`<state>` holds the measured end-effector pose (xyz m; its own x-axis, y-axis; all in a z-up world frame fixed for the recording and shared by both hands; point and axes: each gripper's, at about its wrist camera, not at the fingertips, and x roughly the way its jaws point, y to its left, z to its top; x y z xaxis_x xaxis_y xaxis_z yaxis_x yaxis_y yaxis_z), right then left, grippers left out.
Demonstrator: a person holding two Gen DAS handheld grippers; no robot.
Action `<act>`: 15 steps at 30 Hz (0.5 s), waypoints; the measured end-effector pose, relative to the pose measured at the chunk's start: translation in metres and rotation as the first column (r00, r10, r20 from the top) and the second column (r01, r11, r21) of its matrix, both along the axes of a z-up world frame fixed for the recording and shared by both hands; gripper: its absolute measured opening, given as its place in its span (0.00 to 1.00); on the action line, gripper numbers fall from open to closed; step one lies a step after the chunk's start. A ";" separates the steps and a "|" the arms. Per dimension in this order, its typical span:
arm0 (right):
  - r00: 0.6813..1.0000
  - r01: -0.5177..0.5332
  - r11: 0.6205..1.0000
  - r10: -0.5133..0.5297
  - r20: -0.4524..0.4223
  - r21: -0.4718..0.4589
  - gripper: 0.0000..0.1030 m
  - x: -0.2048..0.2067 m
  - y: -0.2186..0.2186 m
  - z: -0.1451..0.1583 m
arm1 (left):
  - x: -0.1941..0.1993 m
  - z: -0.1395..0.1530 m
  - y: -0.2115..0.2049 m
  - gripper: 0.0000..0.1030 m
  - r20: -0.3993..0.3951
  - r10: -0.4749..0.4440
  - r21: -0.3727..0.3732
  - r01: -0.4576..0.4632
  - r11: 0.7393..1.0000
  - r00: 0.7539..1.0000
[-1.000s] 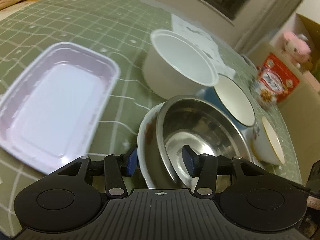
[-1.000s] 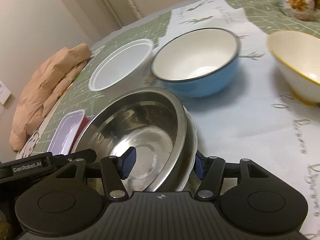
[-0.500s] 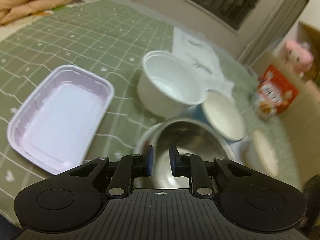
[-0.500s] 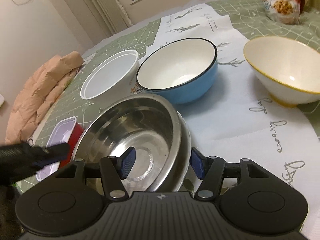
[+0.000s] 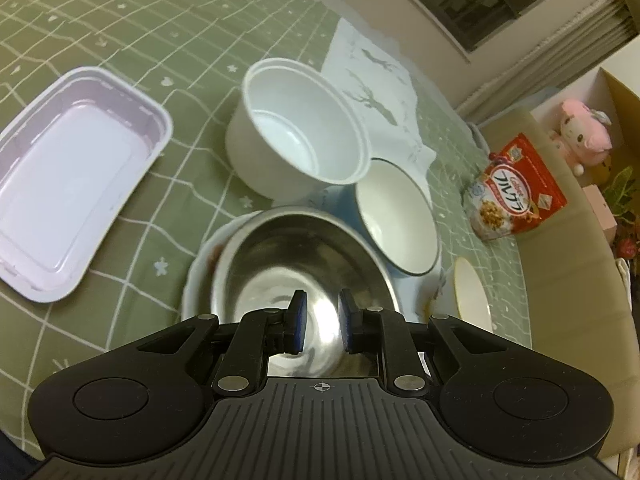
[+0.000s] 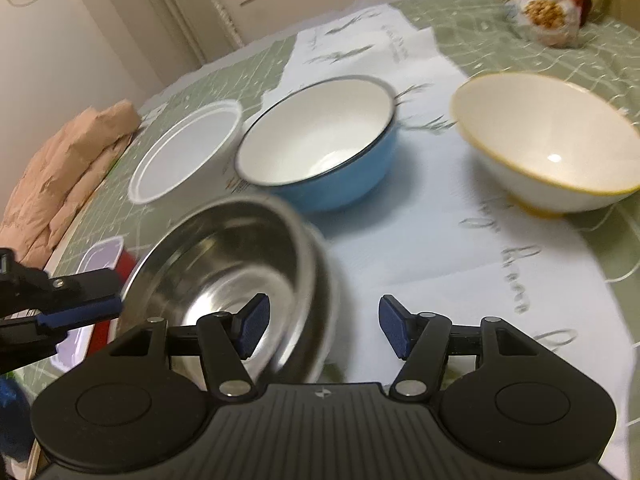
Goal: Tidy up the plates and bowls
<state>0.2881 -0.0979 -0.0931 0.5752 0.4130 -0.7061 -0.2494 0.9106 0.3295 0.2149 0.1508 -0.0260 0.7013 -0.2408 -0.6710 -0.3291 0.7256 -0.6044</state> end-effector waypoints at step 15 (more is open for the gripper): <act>0.985 0.015 0.999 -0.020 0.169 0.030 0.64 -0.003 -0.072 0.039 | 0.046 0.017 -0.080 0.19 0.040 -0.175 0.061 0.172 0.983 0.984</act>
